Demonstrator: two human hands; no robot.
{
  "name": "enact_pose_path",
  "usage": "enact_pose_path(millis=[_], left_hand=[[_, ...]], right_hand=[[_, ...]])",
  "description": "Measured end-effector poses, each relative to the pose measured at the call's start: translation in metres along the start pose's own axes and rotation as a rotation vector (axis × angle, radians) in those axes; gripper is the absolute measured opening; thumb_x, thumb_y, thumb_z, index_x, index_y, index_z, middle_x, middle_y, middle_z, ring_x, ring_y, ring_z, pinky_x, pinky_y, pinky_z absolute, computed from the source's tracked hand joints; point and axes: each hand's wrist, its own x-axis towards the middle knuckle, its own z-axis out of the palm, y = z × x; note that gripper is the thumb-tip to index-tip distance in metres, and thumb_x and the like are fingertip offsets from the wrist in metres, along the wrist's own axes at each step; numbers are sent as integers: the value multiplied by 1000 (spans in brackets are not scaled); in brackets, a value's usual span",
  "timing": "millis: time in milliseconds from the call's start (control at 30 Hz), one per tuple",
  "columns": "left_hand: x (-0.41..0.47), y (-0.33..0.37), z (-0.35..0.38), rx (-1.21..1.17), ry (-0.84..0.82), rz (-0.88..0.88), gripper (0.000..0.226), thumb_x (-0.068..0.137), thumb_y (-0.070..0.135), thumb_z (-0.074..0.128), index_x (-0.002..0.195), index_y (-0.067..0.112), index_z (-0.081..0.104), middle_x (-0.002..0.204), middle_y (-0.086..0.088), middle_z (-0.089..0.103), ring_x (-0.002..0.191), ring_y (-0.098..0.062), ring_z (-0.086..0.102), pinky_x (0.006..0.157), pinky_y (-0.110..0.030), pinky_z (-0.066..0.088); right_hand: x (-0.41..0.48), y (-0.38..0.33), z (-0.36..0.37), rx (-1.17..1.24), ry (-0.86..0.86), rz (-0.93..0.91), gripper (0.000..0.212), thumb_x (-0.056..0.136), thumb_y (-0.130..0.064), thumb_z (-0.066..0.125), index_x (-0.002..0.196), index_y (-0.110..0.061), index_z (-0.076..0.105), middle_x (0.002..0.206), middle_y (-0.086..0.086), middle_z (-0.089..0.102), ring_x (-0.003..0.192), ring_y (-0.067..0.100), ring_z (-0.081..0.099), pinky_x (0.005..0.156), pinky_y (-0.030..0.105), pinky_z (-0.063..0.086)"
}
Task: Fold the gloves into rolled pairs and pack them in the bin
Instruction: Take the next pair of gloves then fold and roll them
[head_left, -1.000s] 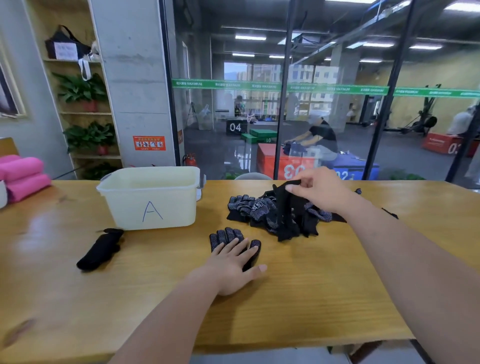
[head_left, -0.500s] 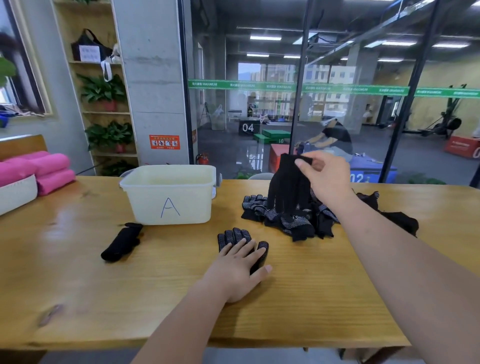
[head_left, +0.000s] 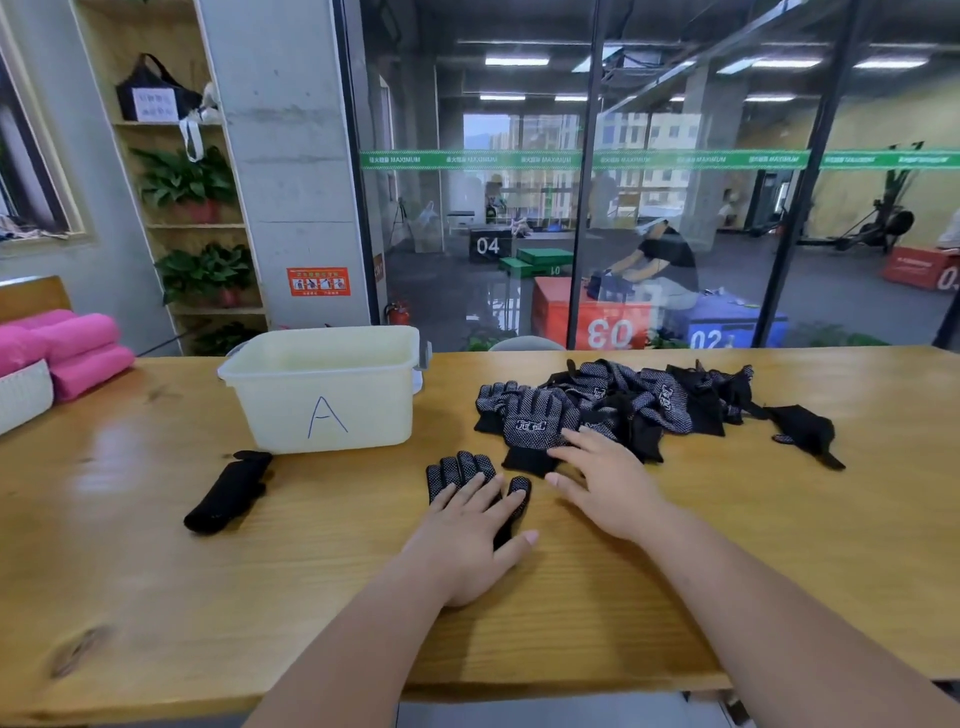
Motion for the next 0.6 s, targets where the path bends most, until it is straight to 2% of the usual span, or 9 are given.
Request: enact_pose_path(millis=[167,300,600], left_hand=[[6,8,-7,-15,-56,-16,81,96,85,12,167,46,4,176,11,-8,161,-12,-15,132,-47,-5],[20,25,-8,-32,-76,-21,85,94,88,11,167,46,6,177,9,-8,162,-14,-16,131,-49,-5],[51,42,4,27,-42,9,85,93,88,5,166,47,-1,176,8,-14,161,-15,-20,131,-47,-6]], right_hand=[[-4,29,-4,-32,-42,207,74,101,-75,13,164,-39,29,176,1,14,163,23,7,130,48,18],[-11,58,-8,17,-61,322,75,102,-75,11,166,-38,21,177,-2,8,163,21,5,130,49,16],[-5,117,-8,-87,-113,453,88,97,-78,-1,169,-29,16,177,-4,2,163,22,-1,130,52,12]])
